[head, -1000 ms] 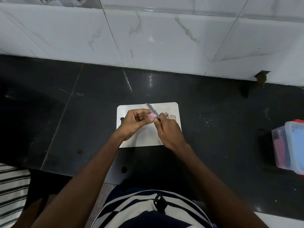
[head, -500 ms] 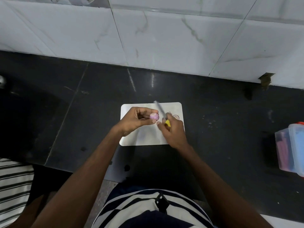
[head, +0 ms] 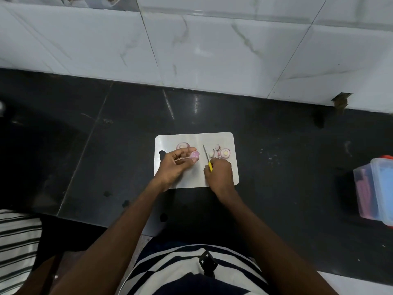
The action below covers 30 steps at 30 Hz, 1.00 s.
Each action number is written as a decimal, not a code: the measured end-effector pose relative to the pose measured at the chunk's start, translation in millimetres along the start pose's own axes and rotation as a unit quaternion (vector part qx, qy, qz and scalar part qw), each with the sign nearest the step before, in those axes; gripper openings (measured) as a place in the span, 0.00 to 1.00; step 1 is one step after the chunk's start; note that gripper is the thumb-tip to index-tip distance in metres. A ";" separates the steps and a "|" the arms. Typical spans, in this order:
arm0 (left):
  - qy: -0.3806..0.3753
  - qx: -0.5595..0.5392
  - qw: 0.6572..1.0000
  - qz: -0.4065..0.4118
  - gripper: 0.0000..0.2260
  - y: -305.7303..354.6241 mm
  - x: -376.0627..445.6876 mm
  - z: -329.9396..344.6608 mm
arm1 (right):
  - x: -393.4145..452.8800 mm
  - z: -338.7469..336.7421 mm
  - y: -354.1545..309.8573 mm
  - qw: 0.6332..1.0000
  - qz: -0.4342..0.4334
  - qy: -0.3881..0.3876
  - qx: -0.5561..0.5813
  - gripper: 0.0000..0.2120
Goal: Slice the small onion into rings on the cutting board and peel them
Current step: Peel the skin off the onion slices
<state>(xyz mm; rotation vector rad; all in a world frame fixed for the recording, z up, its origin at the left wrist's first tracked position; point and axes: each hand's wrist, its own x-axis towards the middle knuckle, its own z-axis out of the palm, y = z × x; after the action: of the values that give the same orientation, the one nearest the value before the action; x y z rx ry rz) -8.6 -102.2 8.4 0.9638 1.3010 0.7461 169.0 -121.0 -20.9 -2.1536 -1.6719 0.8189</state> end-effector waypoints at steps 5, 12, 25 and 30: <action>0.003 -0.037 0.999 -0.012 0.10 -4.1 -2.3 3.7 | 4.7 -5.2 -5.0 0.996 -0.028 -0.021 -0.085 0.14; -0.036 -0.035 0.998 0.032 0.11 6.9 -7.6 8.0 | 2.2 -48.1 -10.5 0.970 -0.075 -0.071 0.222 0.15; -0.014 0.284 0.943 0.176 0.13 24.9 -0.9 2.9 | -7.0 -60.9 0.8 0.967 -0.108 -0.026 0.231 0.16; 0.000 0.320 0.930 0.180 0.11 37.3 -1.4 4.8 | -6.4 -66.8 -4.1 0.963 -0.144 -0.034 0.225 0.14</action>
<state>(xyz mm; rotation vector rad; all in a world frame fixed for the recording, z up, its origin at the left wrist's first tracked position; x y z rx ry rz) -1.6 -88.0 42.5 1.7642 1.4120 0.5960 204.6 -118.5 36.1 -1.5547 -1.5896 1.0689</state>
